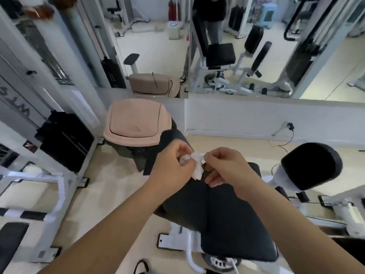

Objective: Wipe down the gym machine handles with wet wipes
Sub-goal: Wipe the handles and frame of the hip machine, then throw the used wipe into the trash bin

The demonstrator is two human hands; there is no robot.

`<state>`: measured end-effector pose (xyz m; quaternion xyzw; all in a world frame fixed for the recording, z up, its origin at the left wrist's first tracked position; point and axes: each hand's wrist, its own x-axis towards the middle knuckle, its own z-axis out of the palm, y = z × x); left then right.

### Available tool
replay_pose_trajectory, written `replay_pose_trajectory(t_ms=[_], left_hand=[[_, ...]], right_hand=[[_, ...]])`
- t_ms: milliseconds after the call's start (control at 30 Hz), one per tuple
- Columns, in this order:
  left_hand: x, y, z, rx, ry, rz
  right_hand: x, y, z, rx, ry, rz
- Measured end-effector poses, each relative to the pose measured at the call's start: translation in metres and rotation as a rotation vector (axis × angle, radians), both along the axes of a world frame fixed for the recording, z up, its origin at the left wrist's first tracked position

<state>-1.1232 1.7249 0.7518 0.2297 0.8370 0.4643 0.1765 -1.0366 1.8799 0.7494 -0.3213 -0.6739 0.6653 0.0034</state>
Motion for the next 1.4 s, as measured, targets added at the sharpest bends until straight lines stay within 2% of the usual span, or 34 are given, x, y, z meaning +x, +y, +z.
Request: replay_pose_trajectory(t_ms=[167, 367, 433, 533, 767, 833, 1033, 1200, 1400], left_hand=[[-0.089, -0.033, 0.007, 0.103, -0.220, 0.040], [-0.157, -0.049, -0.010, 0.170, -0.400, 0.080], [-0.174, -0.052, -0.023, 0.141, -0.417, 0.104], [-0.206, -0.058, -0.044, 0.088, -0.383, 0.128], [-0.342, -0.067, -0.117, -0.163, -0.303, 0.132], [-0.392, -0.059, -0.144, -0.247, -0.280, 0.086], [-0.517, -0.025, -0.216, -0.440, -0.176, -0.116], [-0.575, -0.004, -0.259, -0.548, -0.111, -0.250], [-0.609, 0.007, -0.337, -0.780, -0.110, -0.578]], right_hand=[[-0.065, -0.043, 0.017, 0.005, 0.039, -0.169], [-0.133, -0.070, 0.040, 0.107, 0.062, -0.169], [-0.157, -0.075, 0.040, 0.091, 0.071, -0.163], [-0.198, -0.086, 0.032, -0.056, 0.093, -0.087], [-0.317, -0.095, -0.011, -0.293, -0.089, -0.008], [-0.362, -0.087, -0.034, -0.328, -0.151, -0.017], [-0.482, -0.063, -0.122, -0.292, -0.308, -0.260], [-0.517, -0.054, -0.184, -0.309, -0.416, -0.373], [-0.549, -0.037, -0.241, -0.244, -0.500, -0.415]])
